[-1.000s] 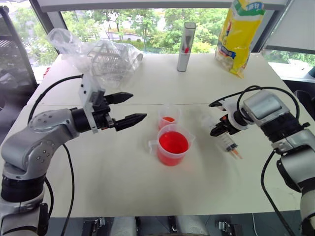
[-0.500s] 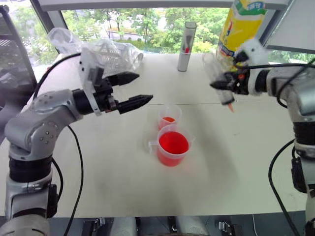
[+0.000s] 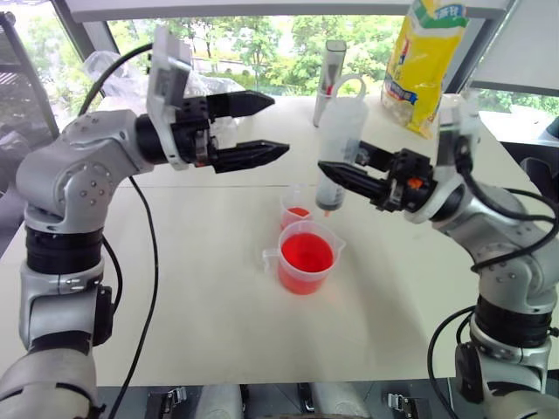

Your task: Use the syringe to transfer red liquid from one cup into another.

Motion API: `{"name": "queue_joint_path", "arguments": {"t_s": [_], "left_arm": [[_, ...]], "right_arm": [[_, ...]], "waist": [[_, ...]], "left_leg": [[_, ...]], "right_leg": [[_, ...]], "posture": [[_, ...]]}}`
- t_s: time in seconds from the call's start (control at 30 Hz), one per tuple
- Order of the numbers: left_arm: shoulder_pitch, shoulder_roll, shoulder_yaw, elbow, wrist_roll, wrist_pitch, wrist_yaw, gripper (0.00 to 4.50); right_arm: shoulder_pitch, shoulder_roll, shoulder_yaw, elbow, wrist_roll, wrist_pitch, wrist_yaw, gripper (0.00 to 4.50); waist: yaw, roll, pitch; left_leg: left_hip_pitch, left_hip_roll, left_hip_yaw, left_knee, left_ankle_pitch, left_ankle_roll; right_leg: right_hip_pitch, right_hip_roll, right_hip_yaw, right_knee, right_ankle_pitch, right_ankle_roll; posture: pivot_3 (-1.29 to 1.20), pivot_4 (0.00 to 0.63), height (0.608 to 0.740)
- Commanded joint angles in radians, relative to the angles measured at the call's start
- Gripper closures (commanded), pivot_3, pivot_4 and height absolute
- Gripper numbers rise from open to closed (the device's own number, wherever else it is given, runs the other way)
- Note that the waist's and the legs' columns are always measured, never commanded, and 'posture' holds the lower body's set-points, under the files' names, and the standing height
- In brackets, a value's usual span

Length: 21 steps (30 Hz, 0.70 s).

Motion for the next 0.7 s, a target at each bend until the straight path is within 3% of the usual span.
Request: {"name": "queue_joint_path", "arguments": {"t_s": [0.03,0.3,0.7], "left_arm": [[-0.043,0.006,0.005,-0.009,-0.001,0.001,-0.023,0.0],[-0.055,-0.024,-0.026,-0.023,0.004,0.022,-0.032,0.0],[-0.033,-0.059,-0.108,-0.02,0.067,0.007,-0.06,0.0]], "right_arm": [[0.036,0.007,0.036,-0.025,-0.022,-0.084,0.008,3.1],[0.14,0.031,0.151,0.018,-0.118,-0.242,0.019,3.1],[0.214,0.027,0.229,0.025,-0.159,-0.312,0.042,3.1]], "waist": [[0.0,0.0,0.0],[0.001,0.0,0.0],[0.002,0.0,0.0]], "left_leg": [[0.0,0.0,0.0,0.0,0.0,0.0],[0.0,0.0,0.0,0.0,0.0,0.0],[0.0,0.0,0.0,0.0,0.0,0.0]], "right_leg": [[0.0,0.0,0.0,0.0,0.0,0.0],[0.0,0.0,0.0,0.0,0.0,0.0],[0.0,0.001,0.0,0.0,0.0,0.0]], "posture": [[0.0,0.15,0.74],[0.0,0.15,0.74],[0.0,0.15,0.74]]}}
